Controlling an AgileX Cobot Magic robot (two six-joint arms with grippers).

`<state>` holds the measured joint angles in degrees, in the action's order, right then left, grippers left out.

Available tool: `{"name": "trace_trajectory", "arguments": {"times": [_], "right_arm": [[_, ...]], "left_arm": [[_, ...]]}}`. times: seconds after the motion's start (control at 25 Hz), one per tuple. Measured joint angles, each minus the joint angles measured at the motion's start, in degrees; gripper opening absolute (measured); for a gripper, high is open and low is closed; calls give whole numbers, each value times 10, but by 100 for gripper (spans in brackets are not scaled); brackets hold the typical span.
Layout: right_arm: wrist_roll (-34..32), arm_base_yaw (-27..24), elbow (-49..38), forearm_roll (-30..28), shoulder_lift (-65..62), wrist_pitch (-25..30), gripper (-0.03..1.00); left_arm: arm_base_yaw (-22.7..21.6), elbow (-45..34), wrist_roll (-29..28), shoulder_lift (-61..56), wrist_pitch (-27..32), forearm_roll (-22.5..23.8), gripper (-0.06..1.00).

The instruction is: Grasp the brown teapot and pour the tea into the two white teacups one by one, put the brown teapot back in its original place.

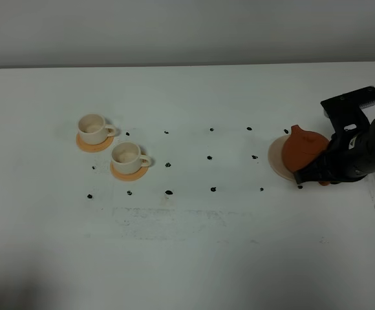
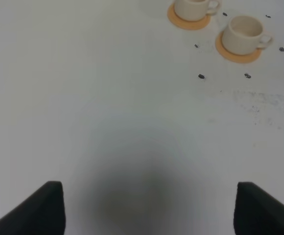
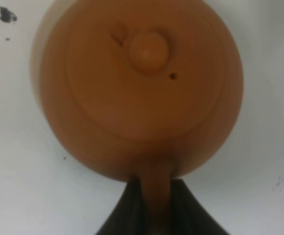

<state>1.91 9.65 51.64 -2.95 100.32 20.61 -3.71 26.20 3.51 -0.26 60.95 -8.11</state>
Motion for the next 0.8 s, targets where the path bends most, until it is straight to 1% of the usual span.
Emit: {"name": "trace_trajectory", "arguments": {"times": [0.48, 0.8], "right_arm": [[0, 2, -20, 0, -38, -29, 9], [0, 47, -19, 2, -47, -41, 9]], "left_arm": [[0, 0, -1, 0, 1, 0, 67], [0, 0, -1, 0, 1, 0, 67]]}}
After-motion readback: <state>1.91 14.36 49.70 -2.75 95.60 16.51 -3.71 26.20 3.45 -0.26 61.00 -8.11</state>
